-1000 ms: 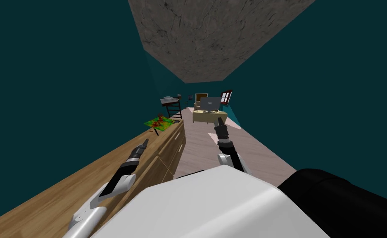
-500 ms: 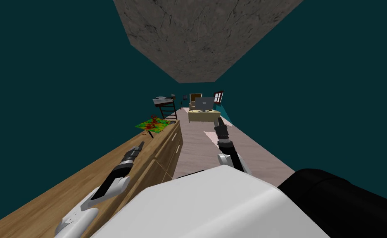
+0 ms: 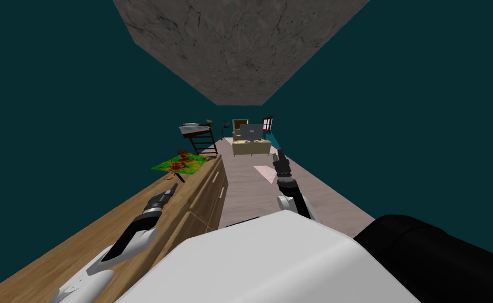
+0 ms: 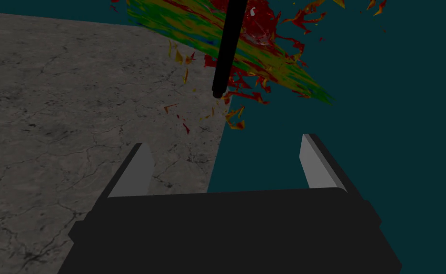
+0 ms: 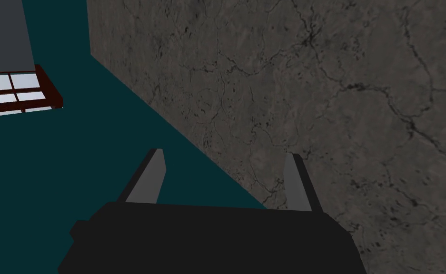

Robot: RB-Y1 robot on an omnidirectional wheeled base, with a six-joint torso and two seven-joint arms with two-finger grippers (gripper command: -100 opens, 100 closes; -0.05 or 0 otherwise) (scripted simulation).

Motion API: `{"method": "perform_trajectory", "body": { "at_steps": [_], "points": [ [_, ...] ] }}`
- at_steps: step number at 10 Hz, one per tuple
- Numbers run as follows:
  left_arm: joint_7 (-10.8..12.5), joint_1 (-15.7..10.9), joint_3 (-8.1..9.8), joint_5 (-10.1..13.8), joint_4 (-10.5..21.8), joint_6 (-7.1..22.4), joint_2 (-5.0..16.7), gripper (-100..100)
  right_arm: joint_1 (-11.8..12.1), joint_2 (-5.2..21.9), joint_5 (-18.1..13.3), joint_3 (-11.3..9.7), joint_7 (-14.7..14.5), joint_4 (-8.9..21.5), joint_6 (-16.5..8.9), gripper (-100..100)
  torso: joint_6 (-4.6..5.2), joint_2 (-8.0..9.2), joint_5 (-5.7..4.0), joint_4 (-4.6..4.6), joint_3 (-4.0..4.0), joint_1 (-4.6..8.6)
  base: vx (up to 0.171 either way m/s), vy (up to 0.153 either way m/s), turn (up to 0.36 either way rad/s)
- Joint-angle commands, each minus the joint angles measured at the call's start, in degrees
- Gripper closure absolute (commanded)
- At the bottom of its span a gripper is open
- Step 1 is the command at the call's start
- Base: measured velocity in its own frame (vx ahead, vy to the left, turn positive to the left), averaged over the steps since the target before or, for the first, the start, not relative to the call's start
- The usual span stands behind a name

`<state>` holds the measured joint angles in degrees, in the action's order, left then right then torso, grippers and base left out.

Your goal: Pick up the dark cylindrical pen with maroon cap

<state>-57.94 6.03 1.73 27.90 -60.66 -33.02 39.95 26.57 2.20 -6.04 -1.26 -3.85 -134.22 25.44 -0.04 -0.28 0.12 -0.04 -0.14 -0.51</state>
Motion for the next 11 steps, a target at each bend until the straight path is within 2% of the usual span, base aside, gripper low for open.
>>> {"method": "perform_trajectory", "body": {
  "at_steps": [1, 3, 4, 7, 11],
  "points": [
    [-0.90, -0.62, -0.30, 0.32, 2.65, -0.68, 0.64, -100, 0.00, 0.00, 0.00, 0.00, 0.00, 0.00, 0.00, 0, 0.00, 0.00, 0.00, 0.00, 0.00, 0.00, -0.014, 0.052, -0.138],
    [-3.97, -1.36, -0.39, 1.38, 6.07, -1.26, 2.02, -100, 0.01, 0.00, 0.00, 0.00, 0.00, 0.00, 0.00, 0, -0.04, -0.04, 0.00, -0.01, -0.02, 0.04, -0.015, 0.052, -0.251],
    [-3.97, -1.36, -0.39, 1.38, 6.56, -1.26, 2.02, -100, 0.01, 0.00, 0.00, 0.01, 0.00, 0.00, 0.00, 0, -0.05, -0.05, 0.00, -0.01, -0.03, -0.02, -0.015, 0.052, -0.177],
    [-7.60, -2.26, -0.50, 2.50, 11.54, -1.94, 3.68, -100, 0.01, 0.00, 0.00, 0.01, 0.00, 0.00, 0.00, 0, -0.05, -0.02, 0.00, -0.01, -0.01, 0.00, -0.023, 0.052, -0.309],
    [-10.79, -3.06, -0.64, 3.35, 16.43, -2.50, 4.92, -100, 0.02, 0.00, 0.00, 0.01, 0.00, 0.00, 0.00, 0, -0.08, -0.08, 0.01, -0.02, -0.05, 0.02, -0.016, 0.051, -0.255]
  ]
}}
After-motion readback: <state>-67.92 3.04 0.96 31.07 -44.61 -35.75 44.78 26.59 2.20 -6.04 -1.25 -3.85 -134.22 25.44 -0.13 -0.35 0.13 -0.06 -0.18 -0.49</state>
